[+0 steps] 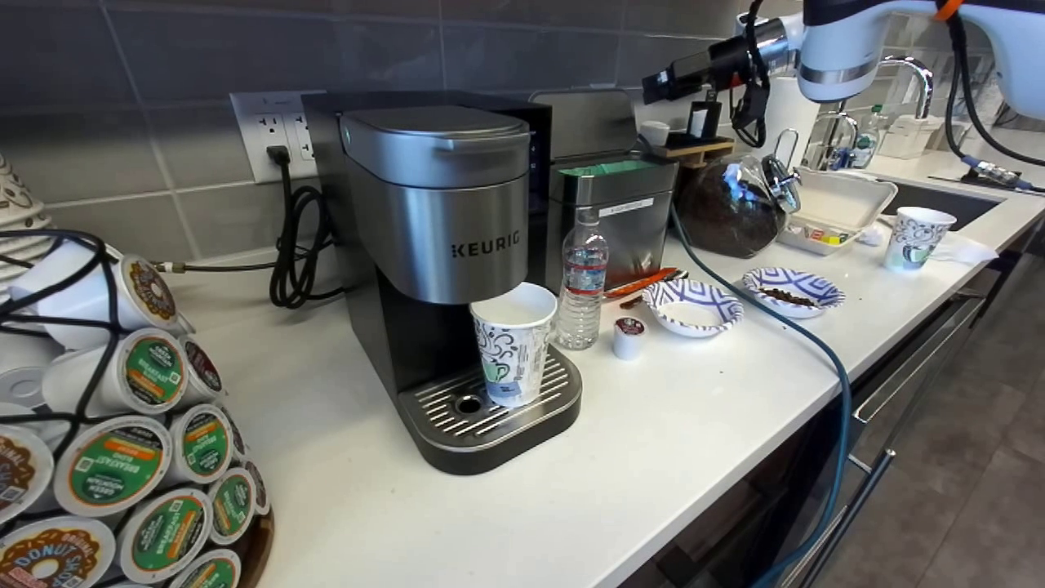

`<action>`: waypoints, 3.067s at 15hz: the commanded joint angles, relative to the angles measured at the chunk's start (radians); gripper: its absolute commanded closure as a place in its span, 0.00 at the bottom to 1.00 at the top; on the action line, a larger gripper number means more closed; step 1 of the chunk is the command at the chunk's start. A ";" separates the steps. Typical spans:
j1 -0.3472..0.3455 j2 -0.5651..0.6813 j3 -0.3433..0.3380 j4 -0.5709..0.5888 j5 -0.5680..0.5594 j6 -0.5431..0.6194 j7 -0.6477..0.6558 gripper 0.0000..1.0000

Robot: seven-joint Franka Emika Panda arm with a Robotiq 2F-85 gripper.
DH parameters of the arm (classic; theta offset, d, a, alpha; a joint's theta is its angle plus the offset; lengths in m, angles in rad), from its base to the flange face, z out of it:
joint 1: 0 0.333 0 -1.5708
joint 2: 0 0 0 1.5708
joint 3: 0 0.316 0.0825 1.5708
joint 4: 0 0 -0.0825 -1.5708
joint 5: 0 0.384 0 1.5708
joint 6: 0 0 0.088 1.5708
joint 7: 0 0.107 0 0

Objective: Close the lid of the bin

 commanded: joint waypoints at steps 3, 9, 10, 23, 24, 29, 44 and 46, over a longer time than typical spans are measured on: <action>0.001 -0.037 0.036 -0.035 -0.084 0.165 -0.072 0.00; 0.005 -0.057 0.041 -0.054 -0.192 0.297 -0.076 0.00; 0.005 -0.057 0.036 -0.055 -0.200 0.293 -0.067 0.00; 0.009 -0.092 0.040 -0.094 -0.233 0.264 -0.091 0.00; 0.009 -0.094 0.038 -0.094 -0.232 0.257 -0.089 0.00; 0.009 -0.114 0.083 -0.085 -0.204 0.143 -0.100 0.00; -0.036 -0.035 0.052 -0.040 -0.210 -0.146 0.218 0.00; -0.054 -0.010 0.013 -0.063 -0.214 -0.163 0.290 0.00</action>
